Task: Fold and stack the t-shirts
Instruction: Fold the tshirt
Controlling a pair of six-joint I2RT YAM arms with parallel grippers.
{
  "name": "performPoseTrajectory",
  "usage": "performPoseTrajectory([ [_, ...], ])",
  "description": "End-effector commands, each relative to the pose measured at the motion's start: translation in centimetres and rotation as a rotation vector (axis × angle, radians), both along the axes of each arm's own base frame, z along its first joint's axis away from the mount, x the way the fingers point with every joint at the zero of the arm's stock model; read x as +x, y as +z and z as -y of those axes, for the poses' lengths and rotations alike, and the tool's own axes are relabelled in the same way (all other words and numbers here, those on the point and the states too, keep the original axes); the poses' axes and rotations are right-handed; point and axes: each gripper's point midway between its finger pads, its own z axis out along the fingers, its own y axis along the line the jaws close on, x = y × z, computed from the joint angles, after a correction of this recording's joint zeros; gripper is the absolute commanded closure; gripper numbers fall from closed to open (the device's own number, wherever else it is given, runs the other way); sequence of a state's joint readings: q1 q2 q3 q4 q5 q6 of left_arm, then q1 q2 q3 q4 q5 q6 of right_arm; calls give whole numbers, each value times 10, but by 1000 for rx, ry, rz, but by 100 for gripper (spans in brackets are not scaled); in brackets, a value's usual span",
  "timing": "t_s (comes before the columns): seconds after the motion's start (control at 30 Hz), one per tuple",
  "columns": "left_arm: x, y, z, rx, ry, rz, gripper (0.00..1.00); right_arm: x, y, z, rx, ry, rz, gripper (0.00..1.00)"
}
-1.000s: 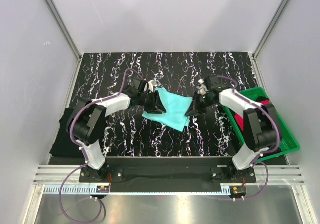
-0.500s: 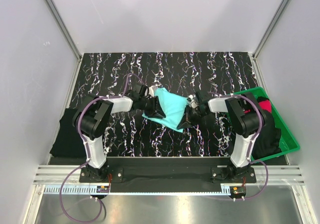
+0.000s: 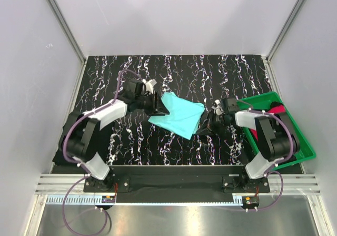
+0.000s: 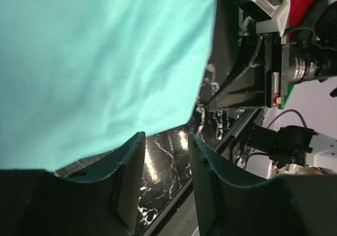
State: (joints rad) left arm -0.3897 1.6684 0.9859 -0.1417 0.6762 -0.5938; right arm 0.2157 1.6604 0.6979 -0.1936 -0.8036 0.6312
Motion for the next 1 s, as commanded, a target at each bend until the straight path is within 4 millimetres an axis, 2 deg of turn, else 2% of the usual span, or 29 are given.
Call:
performPoseTrajectory([
  [0.0, 7, 37, 1, -32, 22, 83, 56, 40, 53, -7, 38, -56, 167, 90],
  [0.03, 8, 36, 1, -32, 24, 79, 56, 52, 66, -8, 38, -69, 206, 90],
  [0.1, 10, 30, 3, -32, 20, 56, 57, 65, 71, -11, 41, -79, 214, 89],
  [0.13, 10, 25, 5, -33, 21, 37, 57, 78, 82, -15, 60, -70, 243, 89],
  [0.17, 11, 22, 6, -40, 18, 25, 57, 83, 69, -17, 57, -63, 206, 89],
  [0.23, 15, 13, 9, -41, 20, 7, 58, 102, 73, -24, 77, -53, 218, 89],
  [0.27, 16, 10, 10, -43, 19, -1, 58, 107, 57, -25, 70, -52, 182, 89],
  [0.33, 19, -3, 11, -39, 21, -24, 58, 120, 52, -27, 75, -46, 193, 90],
  [0.37, 18, -9, 12, -36, 20, -40, 58, 121, 39, -28, 72, -42, 166, 90],
  [0.43, 18, -25, 13, -30, 17, -68, 59, 123, 30, -26, 88, -40, 161, 90],
  [0.47, 17, -38, 11, -15, 17, -88, 59, 119, 19, -20, 89, -44, 143, 90],
  [0.5, 17, -39, 12, -14, 12, -85, 59, 115, 12, -19, 84, -40, 134, 90],
  [0.67, 0, -72, 8, 13, 18, -174, 60, 102, -19, 18, 74, -95, 83, 90],
  [0.8, -15, -79, 16, 9, 5, -197, 60, 103, -37, 44, 62, -149, 48, 90],
  [0.9, -27, -78, 27, -3, -7, -218, 60, 114, -39, 47, 61, -156, 53, 90],
  [0.97, -37, -76, 38, -13, -25, -235, 60, 131, -32, 49, 48, -160, 82, 90],
])
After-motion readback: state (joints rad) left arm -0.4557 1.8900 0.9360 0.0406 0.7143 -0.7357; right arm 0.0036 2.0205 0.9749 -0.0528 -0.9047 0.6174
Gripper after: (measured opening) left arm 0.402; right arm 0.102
